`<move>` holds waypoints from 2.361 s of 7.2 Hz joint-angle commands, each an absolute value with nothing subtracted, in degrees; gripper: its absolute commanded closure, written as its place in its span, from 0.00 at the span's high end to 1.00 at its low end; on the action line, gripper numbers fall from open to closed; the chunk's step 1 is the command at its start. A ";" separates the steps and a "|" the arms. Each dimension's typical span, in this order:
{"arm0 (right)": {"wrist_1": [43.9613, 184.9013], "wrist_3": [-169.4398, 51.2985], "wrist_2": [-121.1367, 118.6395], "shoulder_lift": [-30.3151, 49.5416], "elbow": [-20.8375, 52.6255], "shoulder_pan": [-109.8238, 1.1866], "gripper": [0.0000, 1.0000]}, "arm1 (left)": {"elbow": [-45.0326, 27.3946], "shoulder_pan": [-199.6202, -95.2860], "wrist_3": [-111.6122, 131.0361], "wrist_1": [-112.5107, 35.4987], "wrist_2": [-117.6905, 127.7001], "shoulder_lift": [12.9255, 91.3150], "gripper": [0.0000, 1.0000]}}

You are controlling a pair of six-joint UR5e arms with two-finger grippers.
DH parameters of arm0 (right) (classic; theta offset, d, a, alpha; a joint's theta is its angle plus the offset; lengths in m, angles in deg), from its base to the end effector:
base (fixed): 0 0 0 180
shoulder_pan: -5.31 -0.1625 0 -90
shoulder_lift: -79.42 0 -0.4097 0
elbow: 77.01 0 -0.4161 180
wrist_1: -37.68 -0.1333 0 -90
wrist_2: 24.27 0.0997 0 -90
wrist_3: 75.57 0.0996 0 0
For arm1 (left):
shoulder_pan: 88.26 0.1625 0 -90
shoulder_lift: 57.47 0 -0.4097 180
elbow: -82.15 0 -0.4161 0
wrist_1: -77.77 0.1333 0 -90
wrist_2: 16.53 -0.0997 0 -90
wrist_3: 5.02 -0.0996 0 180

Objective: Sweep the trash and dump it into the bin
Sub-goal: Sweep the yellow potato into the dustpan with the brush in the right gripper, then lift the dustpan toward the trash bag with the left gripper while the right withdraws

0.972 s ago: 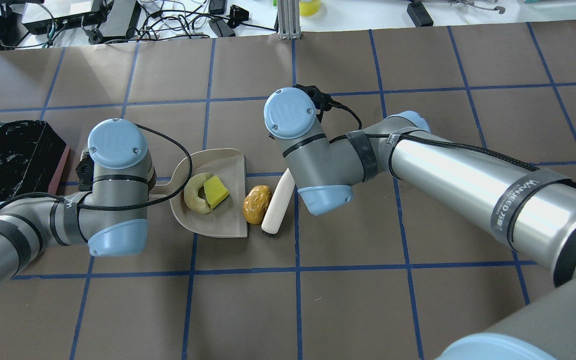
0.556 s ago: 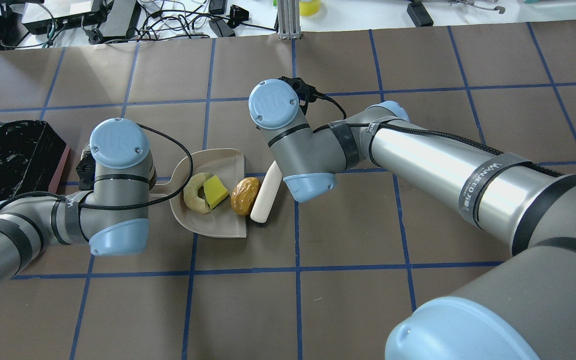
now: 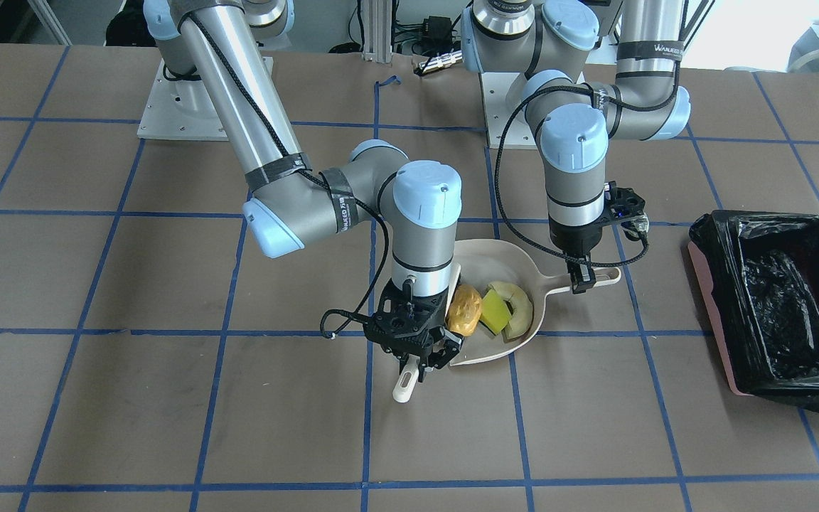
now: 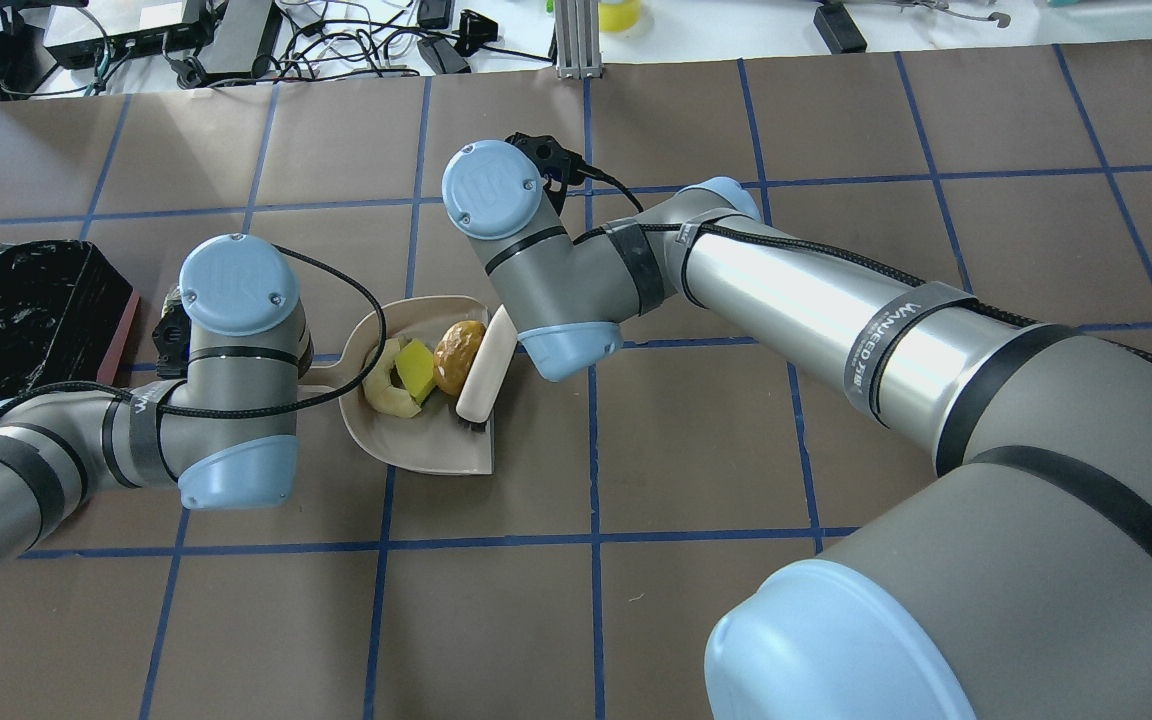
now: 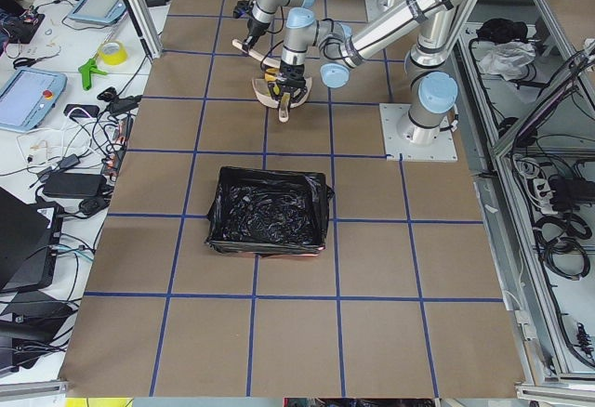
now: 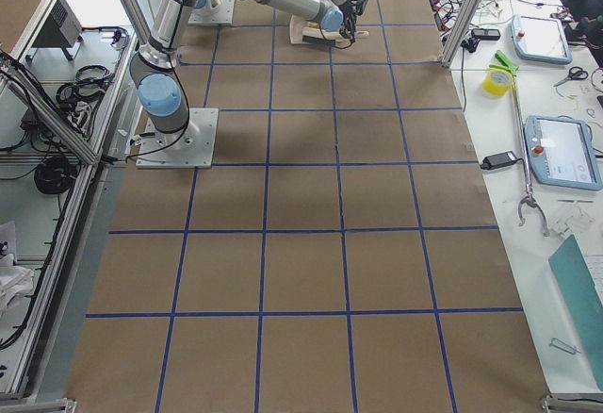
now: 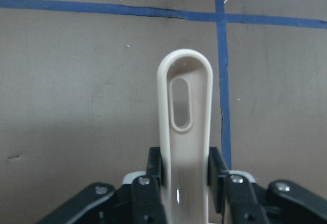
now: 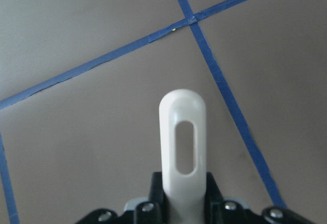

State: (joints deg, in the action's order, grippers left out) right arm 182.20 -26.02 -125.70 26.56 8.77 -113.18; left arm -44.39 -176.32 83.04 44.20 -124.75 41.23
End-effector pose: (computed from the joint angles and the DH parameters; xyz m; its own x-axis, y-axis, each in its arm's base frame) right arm 0.4458 -0.5833 0.2089 -0.9190 0.3601 -0.1606 0.3943 0.8372 -0.3790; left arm -0.0862 -0.4743 0.1986 0.0011 -0.9830 0.1836 -0.9478 -0.0596 -0.3131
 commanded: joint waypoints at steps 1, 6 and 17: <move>179.81 -24.08 -125.17 26.77 6.84 -113.86 0.09 | -44.24 -176.32 82.96 44.20 -124.72 41.23 0.00; 178.93 -19.85 -125.35 27.48 6.75 -115.89 0.10 | -44.15 -176.32 82.78 44.20 -124.55 41.32 0.00; 163.89 -63.73 -122.45 15.61 9.91 -90.44 0.10 | -30.48 -169.75 80.87 25.69 -110.05 39.91 0.00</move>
